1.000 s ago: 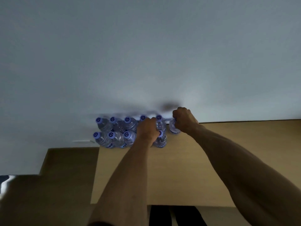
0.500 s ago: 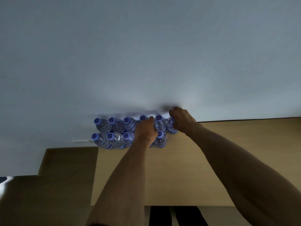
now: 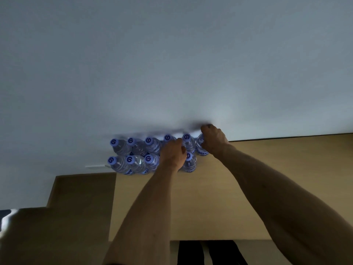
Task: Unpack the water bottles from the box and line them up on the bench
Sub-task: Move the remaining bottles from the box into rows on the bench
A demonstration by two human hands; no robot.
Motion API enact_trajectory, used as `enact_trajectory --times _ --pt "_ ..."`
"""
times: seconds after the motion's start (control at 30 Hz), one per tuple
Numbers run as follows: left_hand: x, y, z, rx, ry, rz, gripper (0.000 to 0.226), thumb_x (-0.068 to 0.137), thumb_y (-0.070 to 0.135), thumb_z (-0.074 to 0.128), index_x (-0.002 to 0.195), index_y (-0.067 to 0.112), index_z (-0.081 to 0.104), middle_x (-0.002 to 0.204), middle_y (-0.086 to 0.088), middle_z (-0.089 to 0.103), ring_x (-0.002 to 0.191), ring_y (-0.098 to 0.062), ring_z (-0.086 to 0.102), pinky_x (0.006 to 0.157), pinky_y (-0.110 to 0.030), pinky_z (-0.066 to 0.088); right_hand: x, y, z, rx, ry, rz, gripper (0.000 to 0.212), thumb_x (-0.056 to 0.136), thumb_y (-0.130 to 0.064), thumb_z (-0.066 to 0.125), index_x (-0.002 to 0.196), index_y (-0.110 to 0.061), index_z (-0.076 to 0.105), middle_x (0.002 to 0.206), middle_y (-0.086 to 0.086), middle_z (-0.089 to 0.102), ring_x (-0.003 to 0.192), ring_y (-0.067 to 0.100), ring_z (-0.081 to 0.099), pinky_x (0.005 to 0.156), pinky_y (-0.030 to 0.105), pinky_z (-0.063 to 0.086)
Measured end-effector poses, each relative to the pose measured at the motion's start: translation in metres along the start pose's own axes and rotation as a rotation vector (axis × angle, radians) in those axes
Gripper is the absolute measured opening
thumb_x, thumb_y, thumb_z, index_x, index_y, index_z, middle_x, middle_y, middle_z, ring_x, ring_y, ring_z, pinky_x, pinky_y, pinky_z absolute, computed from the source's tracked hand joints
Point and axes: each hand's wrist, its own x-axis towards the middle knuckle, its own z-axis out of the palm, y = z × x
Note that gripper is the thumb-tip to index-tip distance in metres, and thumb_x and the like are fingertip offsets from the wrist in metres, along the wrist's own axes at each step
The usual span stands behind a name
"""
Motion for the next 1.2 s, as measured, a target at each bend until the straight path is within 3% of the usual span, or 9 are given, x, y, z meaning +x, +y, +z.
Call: enact_trajectory --times 0.1,0.27,0.4,0.57,0.67,0.77,0.87,1.07,1.2 --pt "0.001 0.000 -0.006 0.048 0.057 0.005 0.018 0.092 0.015 0.049 0.108 0.012 0.057 0.098 -0.010 0.064 0.088 -0.028 0.064 0.064 -0.036 0.044 0.002 -0.001 0.002 -0.021 -0.045 0.028 0.037 0.085 -0.014 0.064 0.119 -0.010 0.051 0.114 0.016 0.060 0.100 0.036 0.063 0.074 0.035 0.048" --pt "0.005 -0.011 -0.014 0.178 0.233 -0.088 0.027 0.093 0.017 0.054 0.120 0.011 0.053 0.111 -0.013 0.057 0.100 -0.028 0.055 0.072 -0.036 0.045 0.008 -0.008 0.011 -0.102 -0.037 -0.020 0.028 0.087 0.002 0.053 0.113 -0.006 0.060 0.109 0.020 0.063 0.100 0.039 0.063 0.076 0.037 0.050" --pt "0.008 -0.025 -0.016 0.126 0.112 -0.235 0.039 0.093 0.023 0.060 0.128 0.011 0.046 0.119 -0.016 0.053 0.103 -0.033 0.059 0.074 -0.037 0.047 0.010 -0.008 0.013 -0.098 -0.022 -0.026 0.028 0.086 0.003 0.053 0.111 -0.006 0.061 0.108 0.019 0.064 0.098 0.038 0.064 0.075 0.036 0.051" --pt "-0.005 -0.033 -0.006 0.181 0.151 -0.110 0.035 0.093 0.028 0.057 0.124 0.014 0.048 0.118 -0.012 0.051 0.100 -0.028 0.058 0.071 -0.035 0.046 -0.002 -0.002 0.011 -0.097 -0.011 0.002 0.042 0.086 -0.011 0.058 0.127 -0.018 0.050 0.118 0.013 0.059 0.108 0.035 0.059 0.082 0.038 0.047" --pt "-0.011 -0.030 -0.005 0.184 0.170 -0.012 0.038 0.093 0.041 0.051 0.119 0.013 0.052 0.113 -0.011 0.053 0.101 -0.028 0.057 0.070 -0.035 0.044 -0.019 0.003 0.015 -0.226 0.180 -0.148 0.047 0.079 -0.017 0.065 0.125 -0.015 0.053 0.119 0.013 0.056 0.110 0.033 0.051 0.088 0.042 0.044" --pt "-0.020 -0.031 -0.002 0.231 0.076 0.071 0.051 0.090 0.048 0.052 0.128 0.014 0.050 0.123 -0.010 0.055 0.111 -0.027 0.056 0.084 -0.039 0.048 -0.030 0.006 0.017 -0.205 0.359 -0.380 0.039 0.064 -0.014 0.074 0.101 -0.008 0.065 0.097 0.016 0.060 0.085 0.034 0.056 0.069 0.038 0.049" --pt "-0.028 -0.038 0.004 0.199 -0.058 0.064 0.050 0.092 0.030 0.058 0.139 0.018 0.043 0.133 -0.009 0.054 0.117 -0.027 0.056 0.092 -0.037 0.047 -0.027 -0.004 0.021 -0.241 0.320 -0.472 0.048 0.068 -0.024 0.070 0.114 -0.012 0.063 0.116 0.017 0.057 0.096 0.033 0.055 0.076 0.040 0.048" --pt "-0.031 -0.035 0.011 0.105 -0.063 0.005 0.050 0.097 0.005 0.049 0.144 0.012 0.035 0.137 -0.017 0.047 0.115 -0.029 0.057 0.092 -0.037 0.051 -0.014 -0.022 0.031 -0.215 0.146 -0.139 0.062 0.071 -0.006 0.069 0.129 -0.012 0.050 0.132 0.021 0.045 0.117 0.037 0.046 0.098 0.044 0.038" --pt "-0.038 -0.035 0.016 0.055 -0.038 -0.025 0.058 0.091 -0.001 0.057 0.143 0.011 0.034 0.143 -0.021 0.039 0.114 -0.031 0.058 0.091 -0.038 0.053 -0.012 -0.016 0.032 -0.091 0.201 -0.110 0.046 0.073 0.007 0.064 0.118 -0.001 0.057 0.136 0.023 0.044 0.119 0.039 0.045 0.091 0.046 0.048"
